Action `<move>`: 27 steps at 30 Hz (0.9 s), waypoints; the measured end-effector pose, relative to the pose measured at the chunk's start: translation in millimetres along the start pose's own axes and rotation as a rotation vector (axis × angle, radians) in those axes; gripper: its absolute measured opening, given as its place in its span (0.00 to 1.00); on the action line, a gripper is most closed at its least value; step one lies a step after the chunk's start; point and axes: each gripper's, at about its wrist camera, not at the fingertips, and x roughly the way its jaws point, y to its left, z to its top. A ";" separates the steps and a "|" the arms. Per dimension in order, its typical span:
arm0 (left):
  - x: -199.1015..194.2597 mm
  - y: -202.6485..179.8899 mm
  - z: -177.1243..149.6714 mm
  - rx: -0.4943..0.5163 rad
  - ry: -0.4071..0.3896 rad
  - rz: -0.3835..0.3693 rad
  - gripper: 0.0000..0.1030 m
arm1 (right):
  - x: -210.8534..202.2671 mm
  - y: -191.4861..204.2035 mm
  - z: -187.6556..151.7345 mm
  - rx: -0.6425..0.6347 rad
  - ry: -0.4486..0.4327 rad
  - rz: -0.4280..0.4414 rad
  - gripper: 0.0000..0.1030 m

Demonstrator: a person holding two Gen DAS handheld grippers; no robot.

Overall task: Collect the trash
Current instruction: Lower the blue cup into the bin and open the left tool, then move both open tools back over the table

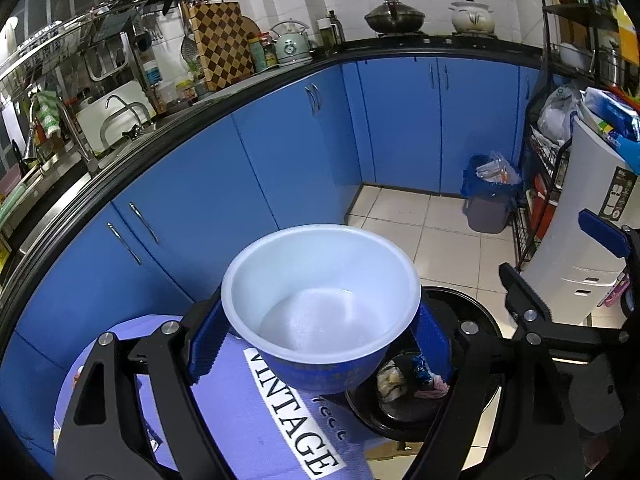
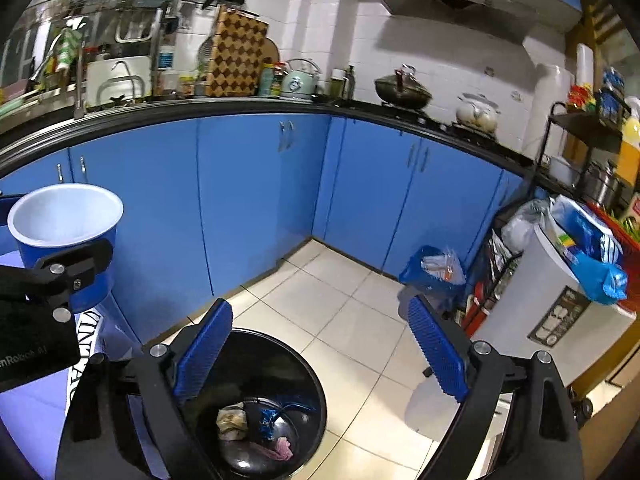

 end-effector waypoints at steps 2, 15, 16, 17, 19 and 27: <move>-0.8 -4.0 1.2 -0.002 -0.012 0.014 0.97 | -0.9 -6.4 -1.7 0.013 0.005 -0.004 0.84; -22.2 24.0 -15.9 -0.043 0.001 0.059 0.97 | -27.3 8.7 -3.4 0.007 0.011 0.029 0.84; -25.9 29.4 -19.2 -0.046 0.002 0.066 0.97 | -31.6 14.3 -3.5 0.005 0.011 0.042 0.84; -29.9 35.1 -22.6 -0.050 0.003 0.074 0.97 | -34.5 18.8 -3.5 0.003 0.010 0.050 0.84; -40.3 51.2 -32.3 -0.071 0.004 0.089 0.97 | -42.8 31.0 -3.5 -0.008 0.008 0.072 0.84; -82.6 107.3 -73.6 -0.145 0.019 0.154 0.97 | -91.5 95.9 -0.9 -0.081 -0.028 0.170 0.84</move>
